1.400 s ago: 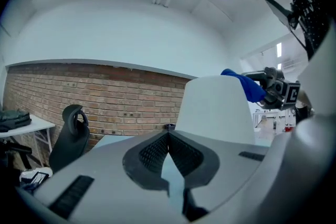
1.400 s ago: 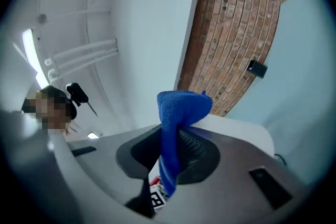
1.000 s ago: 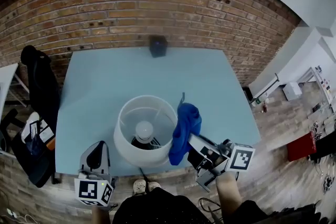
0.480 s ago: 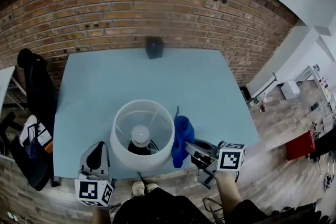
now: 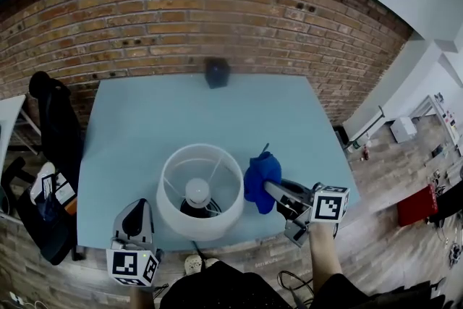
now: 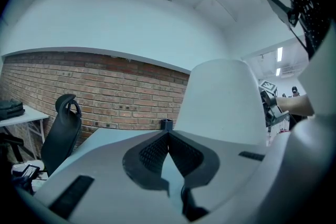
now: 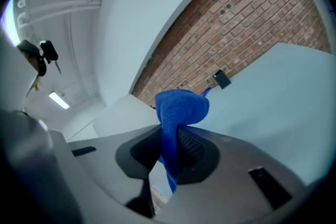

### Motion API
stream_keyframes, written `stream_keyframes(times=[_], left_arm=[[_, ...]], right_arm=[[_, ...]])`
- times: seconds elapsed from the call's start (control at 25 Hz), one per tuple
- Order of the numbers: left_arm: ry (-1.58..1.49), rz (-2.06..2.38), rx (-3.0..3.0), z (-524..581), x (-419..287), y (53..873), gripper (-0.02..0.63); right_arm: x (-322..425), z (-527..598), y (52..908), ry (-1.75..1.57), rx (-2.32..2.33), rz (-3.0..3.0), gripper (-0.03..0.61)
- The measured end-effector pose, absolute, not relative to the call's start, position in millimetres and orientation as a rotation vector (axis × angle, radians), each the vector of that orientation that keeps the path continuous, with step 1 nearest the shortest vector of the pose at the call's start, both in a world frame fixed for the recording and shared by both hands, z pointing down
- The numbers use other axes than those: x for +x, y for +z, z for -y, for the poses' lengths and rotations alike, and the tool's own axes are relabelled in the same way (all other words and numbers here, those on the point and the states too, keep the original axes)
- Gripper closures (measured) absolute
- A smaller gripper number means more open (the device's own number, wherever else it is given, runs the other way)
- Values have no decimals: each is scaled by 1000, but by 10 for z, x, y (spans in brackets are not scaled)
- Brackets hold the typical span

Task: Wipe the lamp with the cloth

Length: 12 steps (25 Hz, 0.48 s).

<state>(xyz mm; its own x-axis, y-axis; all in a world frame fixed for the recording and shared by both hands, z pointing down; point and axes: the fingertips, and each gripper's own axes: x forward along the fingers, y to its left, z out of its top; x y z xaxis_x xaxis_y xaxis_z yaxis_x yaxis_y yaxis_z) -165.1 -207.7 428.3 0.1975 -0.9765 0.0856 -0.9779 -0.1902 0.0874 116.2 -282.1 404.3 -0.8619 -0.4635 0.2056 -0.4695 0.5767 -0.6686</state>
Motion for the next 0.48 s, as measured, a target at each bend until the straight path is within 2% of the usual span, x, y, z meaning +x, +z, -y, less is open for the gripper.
stream_keyframes(times=[0.28, 0.48], left_arm=[[5, 1929, 2328, 2020, -1658, 4262, 605], [20, 1949, 2331, 1933, -1688, 4262, 604]], right_arm=[[853, 3017, 2841, 1008, 451, 3093, 517], [601, 3056, 2481, 827, 394, 3143, 517]])
